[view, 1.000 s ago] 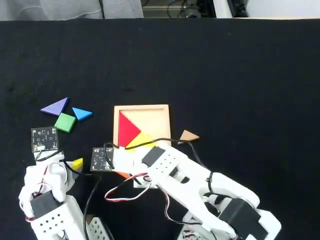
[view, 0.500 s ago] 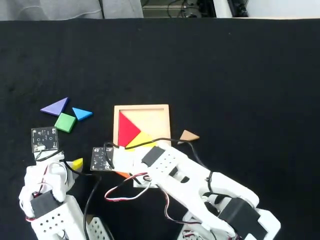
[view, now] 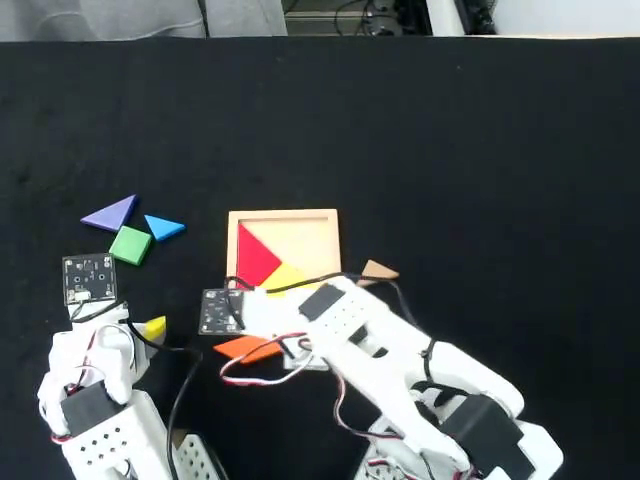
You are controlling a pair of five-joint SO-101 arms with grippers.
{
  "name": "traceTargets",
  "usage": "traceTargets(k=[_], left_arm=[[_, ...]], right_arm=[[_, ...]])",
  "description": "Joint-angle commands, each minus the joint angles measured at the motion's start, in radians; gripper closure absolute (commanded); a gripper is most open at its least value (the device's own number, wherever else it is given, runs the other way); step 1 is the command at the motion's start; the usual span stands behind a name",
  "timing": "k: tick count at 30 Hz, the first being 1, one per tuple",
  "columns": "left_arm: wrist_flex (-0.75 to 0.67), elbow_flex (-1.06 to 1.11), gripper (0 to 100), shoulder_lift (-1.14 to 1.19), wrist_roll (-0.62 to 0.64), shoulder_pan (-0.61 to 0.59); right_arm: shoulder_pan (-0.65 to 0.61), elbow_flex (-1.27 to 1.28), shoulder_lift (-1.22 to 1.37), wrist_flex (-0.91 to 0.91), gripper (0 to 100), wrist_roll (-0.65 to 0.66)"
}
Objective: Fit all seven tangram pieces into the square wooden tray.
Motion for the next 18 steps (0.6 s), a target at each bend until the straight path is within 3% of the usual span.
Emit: traceTargets(k=[1, 6, 9, 15, 18], left_arm=[[-0.015, -0.005, 63, -0.008, -0.008, -0.004], [-0.015, -0.005, 63, -0.008, -0.008, -0.004], [-0.017, -0.016, 63, -0.008, -0.005, -0.025], [-0.003, -0.062, 63, -0.008, 0.064, -0.136], [0.046, -0.096, 63, -0.008, 0.041, -0.254]], right_arm=[[0.055, 0.001, -0.008, 0.015, 98.8, 0.041], [0.058, -0.019, -0.010, 0.025, 98.8, 0.038], [0.023, -0.059, -0.044, 0.058, 98.4, -0.046], [-0.100, -0.087, -0.174, 0.094, 77.3, -0.144], [-0.133, -0.105, -0.205, 0.092, 77.0, -0.143]])
